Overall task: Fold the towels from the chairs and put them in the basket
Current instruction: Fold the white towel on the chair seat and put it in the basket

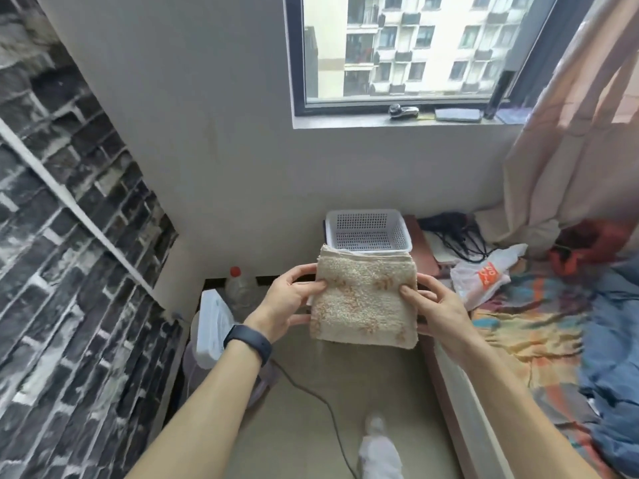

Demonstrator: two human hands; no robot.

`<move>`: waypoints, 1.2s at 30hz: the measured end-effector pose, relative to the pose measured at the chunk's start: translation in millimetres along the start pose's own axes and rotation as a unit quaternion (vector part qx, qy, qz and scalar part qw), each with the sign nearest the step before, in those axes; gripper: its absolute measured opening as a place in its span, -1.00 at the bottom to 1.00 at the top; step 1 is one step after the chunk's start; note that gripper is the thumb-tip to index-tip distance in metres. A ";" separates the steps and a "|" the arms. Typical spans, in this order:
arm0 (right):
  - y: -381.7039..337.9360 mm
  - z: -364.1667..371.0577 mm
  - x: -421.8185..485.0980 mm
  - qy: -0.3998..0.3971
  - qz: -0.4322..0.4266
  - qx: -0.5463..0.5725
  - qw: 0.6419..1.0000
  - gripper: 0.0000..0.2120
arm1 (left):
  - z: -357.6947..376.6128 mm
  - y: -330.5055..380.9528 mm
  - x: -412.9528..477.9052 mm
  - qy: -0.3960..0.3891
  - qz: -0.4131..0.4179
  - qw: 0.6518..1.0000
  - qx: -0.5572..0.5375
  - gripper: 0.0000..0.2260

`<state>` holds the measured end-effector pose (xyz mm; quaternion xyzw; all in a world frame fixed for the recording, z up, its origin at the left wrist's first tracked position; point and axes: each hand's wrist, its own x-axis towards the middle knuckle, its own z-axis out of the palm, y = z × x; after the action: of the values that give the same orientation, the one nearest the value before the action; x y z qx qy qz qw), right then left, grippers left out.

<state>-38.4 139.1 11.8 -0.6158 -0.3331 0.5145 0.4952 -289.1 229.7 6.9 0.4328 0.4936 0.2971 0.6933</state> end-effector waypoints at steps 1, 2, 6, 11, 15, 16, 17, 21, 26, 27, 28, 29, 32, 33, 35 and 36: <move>2.4 -1.4 19.0 0.000 0.010 -0.003 1.000 -0.81 | -1.0 0.0 19.0 -0.001 -0.010 1.000 0.002 -0.69; 4.0 -3.6 39.4 0.001 0.019 -0.004 1.000 -0.80 | -1.2 0.6 39.4 0.001 -0.019 1.000 0.004 -0.68; 7.5 -17.9 135.5 0.004 0.047 -0.022 0.999 -0.79 | 3.4 7.7 132.3 0.019 -0.048 0.999 0.013 -0.69; 13.9 -41.0 274.8 -0.008 0.093 -0.056 0.994 -0.84 | 17.2 11.9 257.9 0.053 -0.102 0.993 0.002 -0.72; 26.9 -48.7 351.2 -0.017 0.137 -0.090 0.986 -0.85 | 24.8 6.1 323.1 0.086 -0.159 0.983 0.016 -0.74; 32.3 -50.4 369.8 -0.020 0.151 -0.098 0.983 -0.85 | 25.7 3.7 339.2 0.097 -0.172 0.980 0.017 -0.71; 38.6 -52.1 387.4 -0.021 0.164 -0.103 0.981 -0.83 | 26.7 1.5 354.5 0.104 -0.182 0.978 0.020 -0.69; 67.3 -57.4 447.0 -0.014 0.199 -0.133 0.971 -0.78 | 30.2 -7.9 411.3 0.117 -0.222 0.967 0.040 -0.63; 94.4 -57.1 509.0 0.002 0.229 -0.154 0.961 -0.73 | 35.1 -12.2 474.3 0.137 -0.232 0.961 0.069 -0.65; 99.4 -56.2 518.7 0.008 0.236 -0.149 0.960 -0.74 | 35.0 -13.0 485.3 0.138 -0.228 0.961 0.081 -0.65; 104.0 -54.6 527.4 0.015 0.243 -0.143 0.959 -0.75 | 34.1 -15.0 496.0 0.136 -0.223 0.961 0.095 -0.63; 109.4 -52.9 536.4 0.022 0.249 -0.140 0.958 -0.74 | 32.3 -17.2 505.9 0.135 -0.220 0.960 0.105 -0.62; 124.6 -44.1 557.4 0.029 0.276 -0.128 0.952 -0.76 | 26.5 -24.2 527.2 0.132 -0.224 0.958 0.122 -0.59; 128.6 -40.5 563.0 0.030 0.285 -0.126 0.950 -0.77 | 24.7 -26.2 531.2 0.129 -0.230 0.957 0.120 -0.58; 137.7 -33.9 575.2 0.033 0.296 -0.128 0.946 -0.77 | 21.6 -30.9 538.5 0.114 -0.241 0.957 0.113 -0.53; 141.6 -31.1 581.0 0.035 0.298 -0.128 0.945 -0.75 | 20.2 -32.7 541.5 0.106 -0.243 0.957 0.114 -0.51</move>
<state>122.0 624.4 -300.1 -0.7627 -0.1802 0.5696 0.2477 -88.6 663.2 -250.9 0.3413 0.6855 0.1057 0.6344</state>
